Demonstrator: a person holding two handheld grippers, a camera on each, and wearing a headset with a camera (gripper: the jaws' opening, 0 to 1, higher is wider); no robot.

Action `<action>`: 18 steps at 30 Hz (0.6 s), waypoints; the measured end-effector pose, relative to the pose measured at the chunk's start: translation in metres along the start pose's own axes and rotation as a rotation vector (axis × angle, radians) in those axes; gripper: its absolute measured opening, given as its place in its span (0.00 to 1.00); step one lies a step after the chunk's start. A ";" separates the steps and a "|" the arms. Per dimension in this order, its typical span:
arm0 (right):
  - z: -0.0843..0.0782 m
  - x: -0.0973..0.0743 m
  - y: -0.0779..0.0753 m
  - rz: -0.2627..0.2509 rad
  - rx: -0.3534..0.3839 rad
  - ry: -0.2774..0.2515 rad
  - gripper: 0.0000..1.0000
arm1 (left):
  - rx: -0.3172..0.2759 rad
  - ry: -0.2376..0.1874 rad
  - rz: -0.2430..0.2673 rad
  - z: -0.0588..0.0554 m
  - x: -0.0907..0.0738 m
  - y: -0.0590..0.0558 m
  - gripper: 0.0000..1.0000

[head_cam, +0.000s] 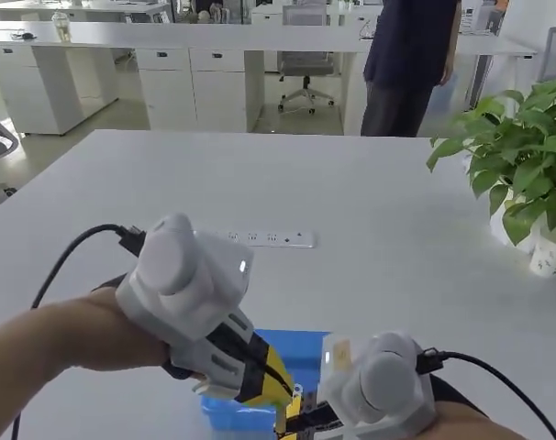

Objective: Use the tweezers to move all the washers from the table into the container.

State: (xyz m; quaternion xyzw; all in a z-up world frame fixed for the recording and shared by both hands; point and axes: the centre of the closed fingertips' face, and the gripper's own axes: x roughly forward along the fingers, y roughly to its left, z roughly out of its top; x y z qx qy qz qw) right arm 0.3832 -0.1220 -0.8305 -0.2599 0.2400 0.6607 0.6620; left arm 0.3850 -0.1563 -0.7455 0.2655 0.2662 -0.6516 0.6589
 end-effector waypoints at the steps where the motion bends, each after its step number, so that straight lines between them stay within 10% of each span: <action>1: -0.001 0.001 0.001 0.002 0.001 -0.001 0.12 | -0.001 0.000 -0.001 -0.001 0.000 -0.001 0.04; 18: -0.008 0.011 0.013 0.001 -0.009 -0.003 0.12 | -0.011 -0.004 -0.007 -0.012 0.007 -0.012 0.04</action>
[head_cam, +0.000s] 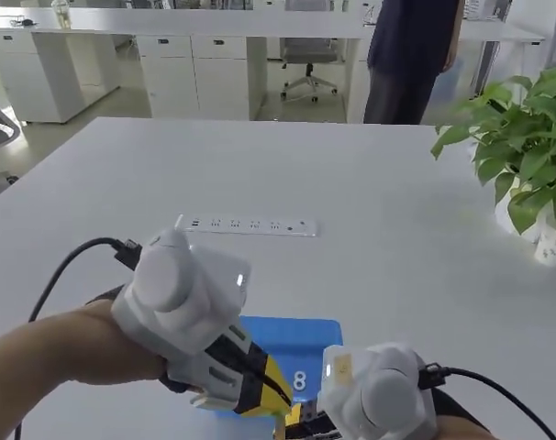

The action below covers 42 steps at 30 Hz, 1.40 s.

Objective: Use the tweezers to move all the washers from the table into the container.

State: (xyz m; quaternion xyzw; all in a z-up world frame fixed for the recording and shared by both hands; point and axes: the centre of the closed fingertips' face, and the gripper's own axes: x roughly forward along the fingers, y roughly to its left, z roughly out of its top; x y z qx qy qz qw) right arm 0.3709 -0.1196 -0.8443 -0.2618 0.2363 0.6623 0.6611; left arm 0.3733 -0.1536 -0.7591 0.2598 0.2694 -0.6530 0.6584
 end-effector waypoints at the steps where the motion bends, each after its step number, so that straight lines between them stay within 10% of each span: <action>1: -0.001 0.001 0.001 0.002 0.002 -0.001 0.12 | -0.002 -0.001 0.000 -0.001 0.000 -0.001 0.04; 42: -0.017 0.017 0.019 0.021 -0.004 0.009 0.12 | -0.013 -0.004 -0.038 -0.018 0.016 -0.017 0.04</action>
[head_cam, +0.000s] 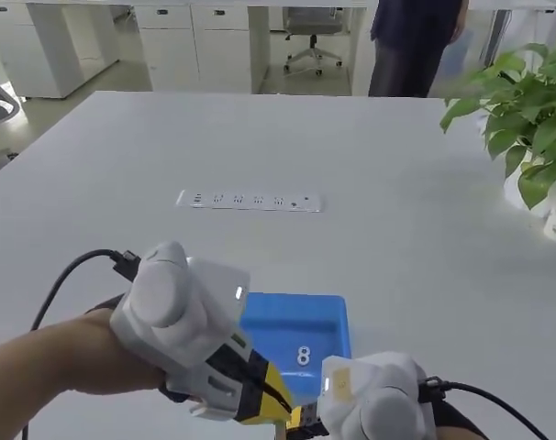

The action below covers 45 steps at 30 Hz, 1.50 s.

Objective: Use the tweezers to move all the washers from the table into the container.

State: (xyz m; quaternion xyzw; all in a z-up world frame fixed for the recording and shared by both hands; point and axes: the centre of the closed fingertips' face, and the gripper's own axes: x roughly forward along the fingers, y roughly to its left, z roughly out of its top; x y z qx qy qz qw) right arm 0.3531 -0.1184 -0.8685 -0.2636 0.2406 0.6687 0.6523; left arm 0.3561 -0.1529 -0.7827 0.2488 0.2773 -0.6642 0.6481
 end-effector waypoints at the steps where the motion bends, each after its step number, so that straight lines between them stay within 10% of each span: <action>1: 0.000 0.000 0.000 0.001 0.000 0.000 0.12 | -0.001 -0.001 0.000 0.000 0.000 0.000 0.04; 45: -0.005 0.003 -0.002 -0.002 0.023 -0.008 0.10 | 0.000 -0.018 -0.013 -0.002 0.004 0.003 0.04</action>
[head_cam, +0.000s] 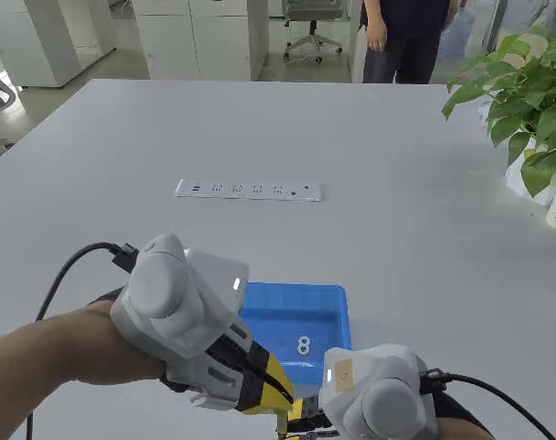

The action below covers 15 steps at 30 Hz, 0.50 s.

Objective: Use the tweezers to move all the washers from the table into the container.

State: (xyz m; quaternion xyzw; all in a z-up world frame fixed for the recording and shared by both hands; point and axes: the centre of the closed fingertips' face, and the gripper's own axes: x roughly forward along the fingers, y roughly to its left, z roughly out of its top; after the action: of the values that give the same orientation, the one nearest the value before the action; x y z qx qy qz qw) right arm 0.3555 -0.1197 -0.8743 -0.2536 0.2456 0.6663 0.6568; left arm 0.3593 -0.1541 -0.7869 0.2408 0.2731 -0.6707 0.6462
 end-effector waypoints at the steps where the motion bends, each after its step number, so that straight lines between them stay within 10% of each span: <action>1: 0.000 0.000 0.000 -0.001 0.005 -0.002 0.10 | 0.000 0.000 0.000 0.000 0.000 0.000 0.04; 15: -0.001 0.000 0.000 -0.014 0.037 0.000 0.09 | 0.002 0.005 0.002 0.000 0.000 0.000 0.04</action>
State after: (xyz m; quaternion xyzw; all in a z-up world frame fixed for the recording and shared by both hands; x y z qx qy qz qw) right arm 0.3559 -0.1202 -0.8746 -0.2430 0.2562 0.6572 0.6659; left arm 0.3597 -0.1536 -0.7869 0.2432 0.2738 -0.6698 0.6460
